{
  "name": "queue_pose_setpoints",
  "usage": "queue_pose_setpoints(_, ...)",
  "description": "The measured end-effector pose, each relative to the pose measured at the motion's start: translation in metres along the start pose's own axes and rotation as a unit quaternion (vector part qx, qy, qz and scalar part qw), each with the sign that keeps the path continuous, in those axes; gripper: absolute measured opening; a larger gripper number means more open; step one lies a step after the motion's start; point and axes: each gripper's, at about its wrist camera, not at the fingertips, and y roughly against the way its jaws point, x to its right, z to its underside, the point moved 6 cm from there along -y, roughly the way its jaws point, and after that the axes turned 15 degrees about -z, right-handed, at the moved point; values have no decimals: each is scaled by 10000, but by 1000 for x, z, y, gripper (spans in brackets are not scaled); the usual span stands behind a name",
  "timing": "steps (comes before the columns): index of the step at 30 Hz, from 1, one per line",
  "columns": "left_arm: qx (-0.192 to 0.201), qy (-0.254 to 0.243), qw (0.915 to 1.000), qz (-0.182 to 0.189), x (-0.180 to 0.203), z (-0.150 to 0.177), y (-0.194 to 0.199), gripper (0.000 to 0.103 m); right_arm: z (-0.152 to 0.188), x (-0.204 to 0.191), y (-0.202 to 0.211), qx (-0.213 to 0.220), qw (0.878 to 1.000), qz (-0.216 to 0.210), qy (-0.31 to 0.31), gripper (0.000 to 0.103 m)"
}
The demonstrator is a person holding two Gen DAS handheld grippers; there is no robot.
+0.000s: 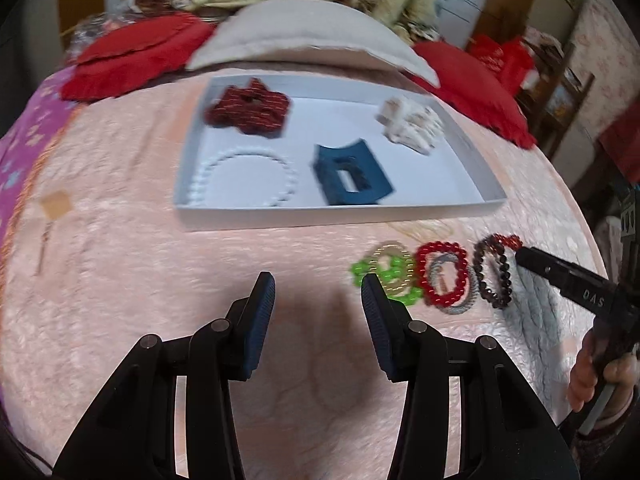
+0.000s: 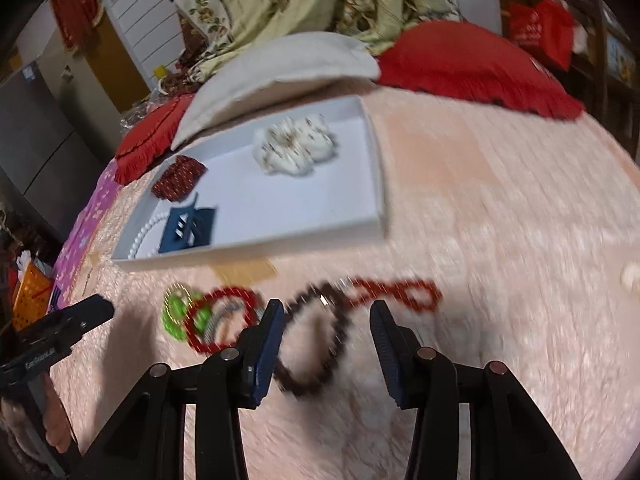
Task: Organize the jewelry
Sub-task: 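Grasp the gold coil hair tie with left tool while right grasps brown bead bracelet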
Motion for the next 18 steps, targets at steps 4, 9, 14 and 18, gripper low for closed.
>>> queue_pose_setpoints(4,-117,-116,9998,135,18,-12,-19,44,8,8,1,6,10000,13,-36,42)
queue_pose_setpoints(9,-283,-319,9987,285,37,-19,-43,44,11,10,-7,-80,9997,168,143,42)
queue_pose_setpoints(14,-223,-646,9972,315,51,-20,-51,24,10,10,-18,-120,9995,219,207,38)
queue_pose_setpoints(18,-237,-724,9966,312,54,-20,-50,10,10,4,-24,-161,9981,432,408,32)
